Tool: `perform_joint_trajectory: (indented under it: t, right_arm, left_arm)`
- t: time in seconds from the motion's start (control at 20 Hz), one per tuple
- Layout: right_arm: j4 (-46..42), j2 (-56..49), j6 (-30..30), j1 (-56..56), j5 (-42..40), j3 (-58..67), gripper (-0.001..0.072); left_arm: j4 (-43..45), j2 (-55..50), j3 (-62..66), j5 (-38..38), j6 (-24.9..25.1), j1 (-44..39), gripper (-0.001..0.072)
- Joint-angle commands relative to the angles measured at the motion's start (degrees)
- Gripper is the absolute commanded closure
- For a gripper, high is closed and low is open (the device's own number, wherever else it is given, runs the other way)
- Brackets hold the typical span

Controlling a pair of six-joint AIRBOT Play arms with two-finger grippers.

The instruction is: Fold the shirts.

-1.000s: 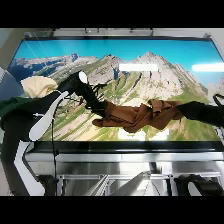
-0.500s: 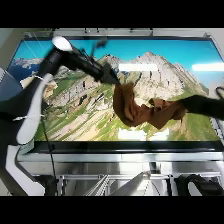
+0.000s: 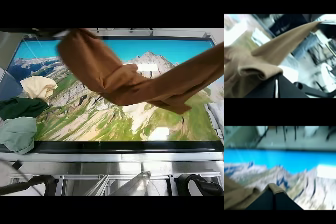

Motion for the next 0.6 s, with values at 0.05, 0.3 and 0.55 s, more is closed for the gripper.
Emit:
perform_joint_trajectory:
  t: [0.05,0.3,0.55]
  right_arm:
    - [-3.67,3.23,-0.57,-0.68,-9.6,8.13,0.0698]
    - [2.43,-15.87,-2.1,0.85,-7.02,7.96,0.0698]
    - [3.28,-46.29,-2.75,2.38,-1.51,7.98,0.0697]
  left_arm:
    - [0.61,14.21,-9.86,1.36,0.59,10.82,0.0689]
    - [9.4,17.16,-26.71,9.79,1.86,17.0,0.0688]
    - [12.48,4.07,-41.59,14.12,6.78,16.41,0.0691]
